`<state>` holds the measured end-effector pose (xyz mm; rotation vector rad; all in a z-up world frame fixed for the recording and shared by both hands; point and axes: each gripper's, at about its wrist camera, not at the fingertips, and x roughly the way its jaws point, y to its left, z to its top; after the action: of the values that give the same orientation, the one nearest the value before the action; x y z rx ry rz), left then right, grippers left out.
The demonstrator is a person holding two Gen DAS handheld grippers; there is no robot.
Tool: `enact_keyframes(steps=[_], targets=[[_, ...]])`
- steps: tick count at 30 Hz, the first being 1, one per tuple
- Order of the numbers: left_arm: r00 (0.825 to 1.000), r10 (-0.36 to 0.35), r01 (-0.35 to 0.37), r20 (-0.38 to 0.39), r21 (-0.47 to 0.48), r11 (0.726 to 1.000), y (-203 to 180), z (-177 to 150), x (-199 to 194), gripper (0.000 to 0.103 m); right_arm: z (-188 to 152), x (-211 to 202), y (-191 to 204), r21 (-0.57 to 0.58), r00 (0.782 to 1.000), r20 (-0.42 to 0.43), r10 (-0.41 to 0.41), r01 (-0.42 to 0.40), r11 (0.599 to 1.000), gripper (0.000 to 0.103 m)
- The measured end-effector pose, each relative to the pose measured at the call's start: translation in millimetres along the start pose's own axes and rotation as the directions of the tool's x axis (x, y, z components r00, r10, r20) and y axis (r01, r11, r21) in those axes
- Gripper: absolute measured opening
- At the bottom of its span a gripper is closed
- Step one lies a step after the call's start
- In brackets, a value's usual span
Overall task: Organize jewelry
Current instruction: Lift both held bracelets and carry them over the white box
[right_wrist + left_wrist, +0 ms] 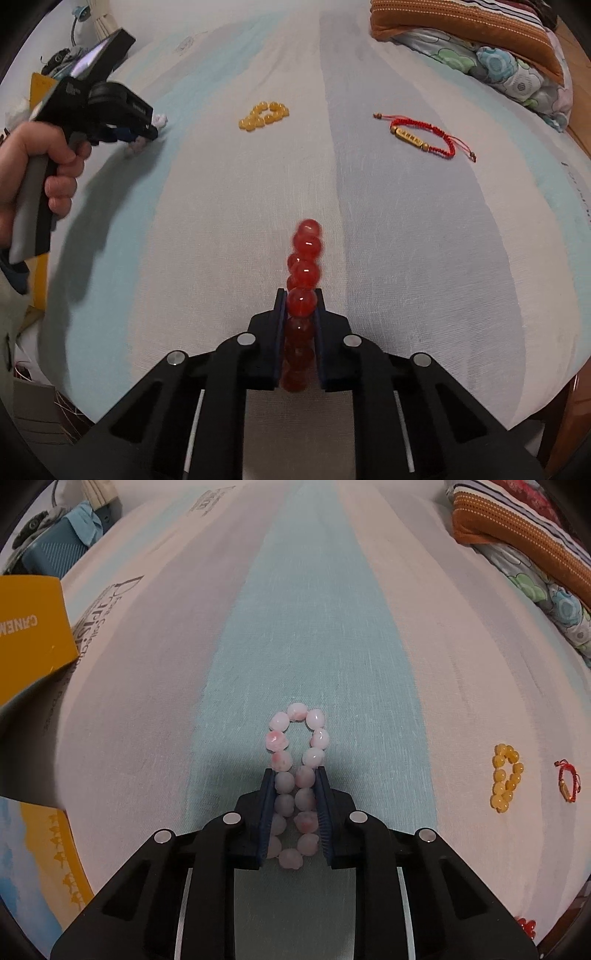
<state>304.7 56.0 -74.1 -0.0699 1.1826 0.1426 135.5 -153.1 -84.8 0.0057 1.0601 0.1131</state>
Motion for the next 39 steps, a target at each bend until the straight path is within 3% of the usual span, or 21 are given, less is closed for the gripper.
enact_keyframes(steps=[39], targets=[[0.996, -0.044, 0.043, 0.072, 0.006, 0.999, -0.2, -14.1, -63.8, 0.021, 8.7, -31.7, 9.3, -0.01, 0.998, 0.068, -0.005, 0.006, 1.0, 0.013]])
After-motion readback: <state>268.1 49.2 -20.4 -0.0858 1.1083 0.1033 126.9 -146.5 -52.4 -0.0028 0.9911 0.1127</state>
